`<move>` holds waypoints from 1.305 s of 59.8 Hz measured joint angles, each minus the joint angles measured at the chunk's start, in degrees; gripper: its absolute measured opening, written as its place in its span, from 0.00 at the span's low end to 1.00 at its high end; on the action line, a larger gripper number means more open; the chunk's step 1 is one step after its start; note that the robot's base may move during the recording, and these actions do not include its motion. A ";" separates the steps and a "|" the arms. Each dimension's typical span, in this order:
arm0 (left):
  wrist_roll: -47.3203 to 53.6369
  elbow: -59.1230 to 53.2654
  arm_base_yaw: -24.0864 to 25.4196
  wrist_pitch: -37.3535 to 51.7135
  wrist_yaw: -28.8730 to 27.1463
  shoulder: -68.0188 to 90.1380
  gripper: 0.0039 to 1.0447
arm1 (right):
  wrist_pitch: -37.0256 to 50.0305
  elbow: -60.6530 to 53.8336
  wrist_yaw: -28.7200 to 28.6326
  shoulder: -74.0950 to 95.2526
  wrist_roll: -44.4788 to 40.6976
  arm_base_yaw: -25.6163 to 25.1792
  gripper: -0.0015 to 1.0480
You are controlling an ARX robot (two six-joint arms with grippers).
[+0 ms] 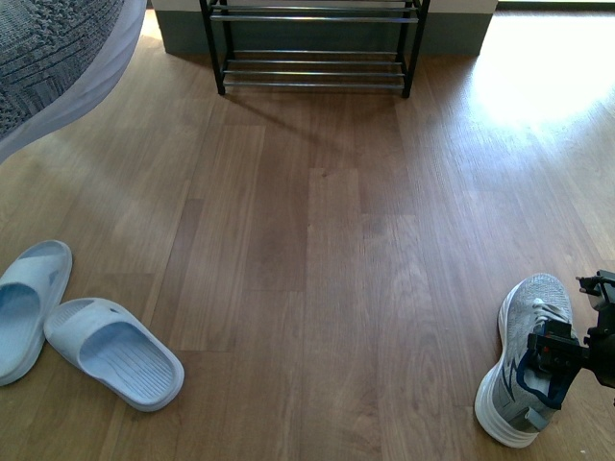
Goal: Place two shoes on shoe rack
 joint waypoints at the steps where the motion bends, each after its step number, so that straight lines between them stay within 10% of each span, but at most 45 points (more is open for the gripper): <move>1: 0.00 0.00 0.00 0.00 0.00 0.00 0.01 | 0.04 -0.02 0.00 0.00 0.00 0.04 0.40; 13: 0.00 -0.02 0.00 0.00 0.00 0.00 0.01 | 0.46 -2.56 0.85 -1.99 -0.11 0.02 0.01; 48: 0.00 0.00 0.00 0.00 0.00 0.02 0.01 | -4.13 -25.16 -8.11 -50.45 -6.43 3.98 0.01; 68: 0.00 0.00 0.00 0.00 0.00 0.02 0.01 | -39.82 -38.88 -13.81 -121.74 -6.58 10.60 0.01; 78: 0.00 -0.02 0.00 0.00 0.11 0.02 0.01 | -41.46 -39.34 -14.10 -133.13 -6.91 10.88 0.01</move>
